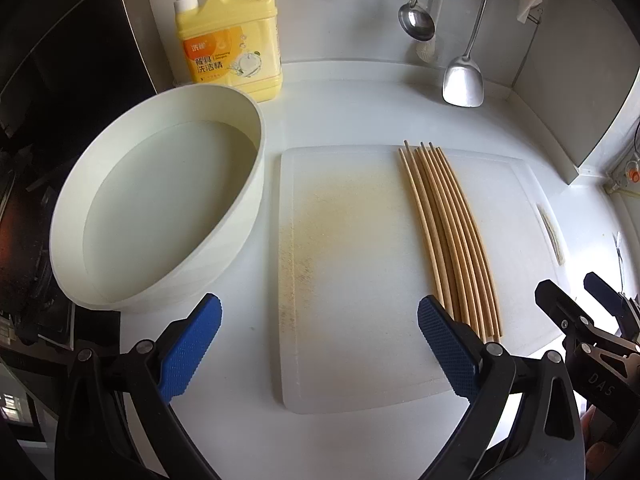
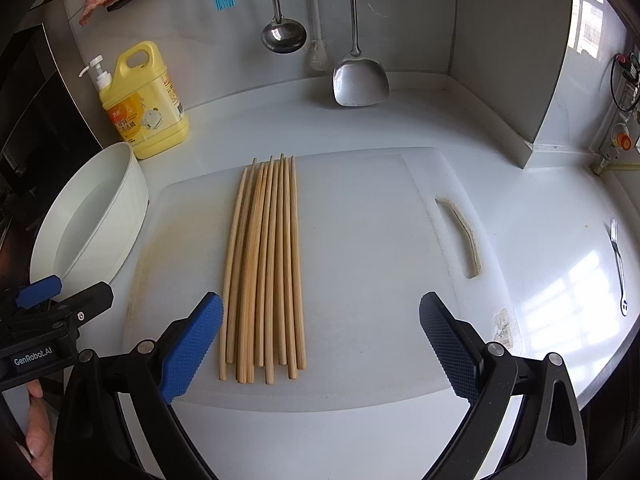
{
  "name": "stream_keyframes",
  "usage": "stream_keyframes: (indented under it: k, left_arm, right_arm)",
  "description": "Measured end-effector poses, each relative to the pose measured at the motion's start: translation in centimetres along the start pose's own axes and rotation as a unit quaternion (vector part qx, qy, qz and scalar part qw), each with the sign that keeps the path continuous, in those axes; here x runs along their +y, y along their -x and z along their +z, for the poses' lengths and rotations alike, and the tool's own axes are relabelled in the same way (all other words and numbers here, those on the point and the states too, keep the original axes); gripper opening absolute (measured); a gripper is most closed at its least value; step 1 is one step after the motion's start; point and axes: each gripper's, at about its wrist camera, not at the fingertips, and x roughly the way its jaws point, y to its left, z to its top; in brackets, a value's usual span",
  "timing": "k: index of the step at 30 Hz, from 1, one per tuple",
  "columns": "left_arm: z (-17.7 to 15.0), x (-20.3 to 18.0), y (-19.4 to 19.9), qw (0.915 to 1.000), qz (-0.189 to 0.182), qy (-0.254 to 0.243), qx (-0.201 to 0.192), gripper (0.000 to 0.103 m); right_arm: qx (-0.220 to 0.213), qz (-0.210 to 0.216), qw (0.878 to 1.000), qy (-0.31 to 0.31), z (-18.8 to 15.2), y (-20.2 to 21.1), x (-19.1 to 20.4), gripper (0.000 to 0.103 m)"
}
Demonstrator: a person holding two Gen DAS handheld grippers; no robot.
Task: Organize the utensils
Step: 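Lower both tools to the chopstick row and separate single chopsticks from it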
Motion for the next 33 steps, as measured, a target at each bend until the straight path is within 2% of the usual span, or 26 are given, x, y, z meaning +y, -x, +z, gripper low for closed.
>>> stream_keyframes:
  k: [4, 8, 11, 15, 17, 20, 24, 29, 33]
  left_arm:
    - [0.0, -1.0, -1.1, 0.9996, 0.010, 0.020, -0.016, 0.097]
    - [0.1, -1.6, -1.7, 0.9979, 0.024, 0.048, -0.036, 0.097]
    - [0.2, -2.2, -2.7, 0.9977, 0.023, 0.054, -0.034, 0.097]
    - [0.2, -2.5, -3.5, 0.9969, 0.022, 0.057, -0.050, 0.097]
    - [0.3, -2.5, -4.0, 0.9966, 0.021, 0.059, -0.053, 0.097]
    - [0.3, -2.4, -4.6, 0.9963, 0.010, 0.063, -0.057, 0.097]
    - [0.0, -2.6, -5.3, 0.9964, 0.012, 0.052, -0.066, 0.097]
    - [-0.2, -2.8, -6.1, 0.9970, 0.005, 0.044, -0.063, 0.097]
    - [-0.1, -2.6, -6.3, 0.9970, 0.001, 0.045, -0.062, 0.097]
  right_arm:
    - [-0.013, 0.021, 0.999, 0.021, 0.4, -1.2, -1.3, 0.094]
    - [-0.009, 0.028, 0.999, 0.044, 1.4, -3.1, -2.5, 0.094]
    - [-0.016, 0.023, 0.998, 0.061, 2.1, -4.2, -2.8, 0.094]
    - [-0.005, 0.044, 0.998, 0.049, 3.0, -5.6, -3.1, 0.094]
    - [0.003, 0.035, 0.998, 0.043, 3.2, -6.5, -3.2, 0.094]
    - [-0.008, 0.012, 0.999, 0.048, 3.1, -7.2, -3.0, 0.094]
    - [-0.012, 0.009, 0.999, 0.047, 3.1, -7.9, -2.7, 0.094]
    - [-0.026, -0.036, 0.997, 0.068, 3.1, -8.2, -2.0, 0.094]
    - [-0.022, -0.038, 0.996, 0.072, 3.1, -8.5, -1.7, 0.094]
